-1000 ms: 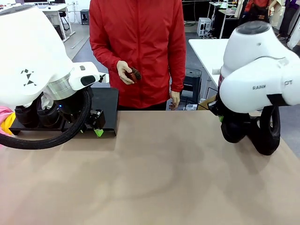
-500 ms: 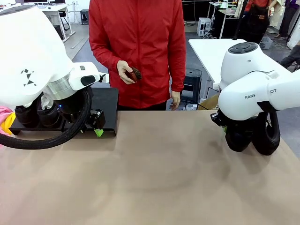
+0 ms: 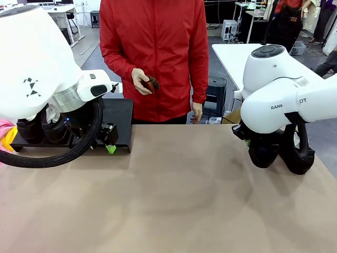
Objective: Organize the shoes by placing them on the stand.
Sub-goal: Pick up one Shoe and place it in the middle of the table.
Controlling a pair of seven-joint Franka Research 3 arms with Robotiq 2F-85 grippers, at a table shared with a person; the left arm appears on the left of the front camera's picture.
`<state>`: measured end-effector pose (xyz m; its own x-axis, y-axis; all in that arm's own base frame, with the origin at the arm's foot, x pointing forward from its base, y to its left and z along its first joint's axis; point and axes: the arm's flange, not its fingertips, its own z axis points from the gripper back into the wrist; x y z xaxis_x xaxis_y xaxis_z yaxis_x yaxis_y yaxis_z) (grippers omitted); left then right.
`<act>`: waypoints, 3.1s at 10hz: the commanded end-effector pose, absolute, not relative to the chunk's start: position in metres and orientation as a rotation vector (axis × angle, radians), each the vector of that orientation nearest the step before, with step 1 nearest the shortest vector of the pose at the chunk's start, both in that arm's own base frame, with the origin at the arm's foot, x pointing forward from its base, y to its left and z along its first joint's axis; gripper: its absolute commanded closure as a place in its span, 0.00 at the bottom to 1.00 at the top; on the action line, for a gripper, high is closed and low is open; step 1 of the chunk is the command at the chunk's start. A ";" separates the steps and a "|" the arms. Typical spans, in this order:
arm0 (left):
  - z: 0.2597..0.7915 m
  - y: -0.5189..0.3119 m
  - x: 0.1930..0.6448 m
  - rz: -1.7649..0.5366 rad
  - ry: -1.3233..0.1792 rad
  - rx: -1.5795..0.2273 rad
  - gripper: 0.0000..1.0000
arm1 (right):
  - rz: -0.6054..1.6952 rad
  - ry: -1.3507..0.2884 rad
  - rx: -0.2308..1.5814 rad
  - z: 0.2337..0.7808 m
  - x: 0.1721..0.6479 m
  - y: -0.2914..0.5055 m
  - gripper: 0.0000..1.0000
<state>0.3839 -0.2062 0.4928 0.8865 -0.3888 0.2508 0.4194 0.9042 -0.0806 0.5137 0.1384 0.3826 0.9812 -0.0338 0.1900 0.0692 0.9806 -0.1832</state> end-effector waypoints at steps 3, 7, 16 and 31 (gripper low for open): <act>0.495 -0.205 0.383 -0.414 -0.228 -0.135 0.39 | -0.029 -0.178 -0.270 0.355 0.536 0.125 1.00; 0.495 -0.205 0.383 -0.414 -0.228 -0.135 0.39 | -0.018 -0.205 -0.266 0.327 0.553 0.111 1.00; 0.495 -0.205 0.383 -0.414 -0.228 -0.135 0.39 | -0.078 -0.227 -0.192 0.351 0.539 0.096 0.00; 0.495 -0.205 0.383 -0.414 -0.228 -0.135 0.39 | -0.090 -0.277 0.011 0.353 0.550 -0.001 0.48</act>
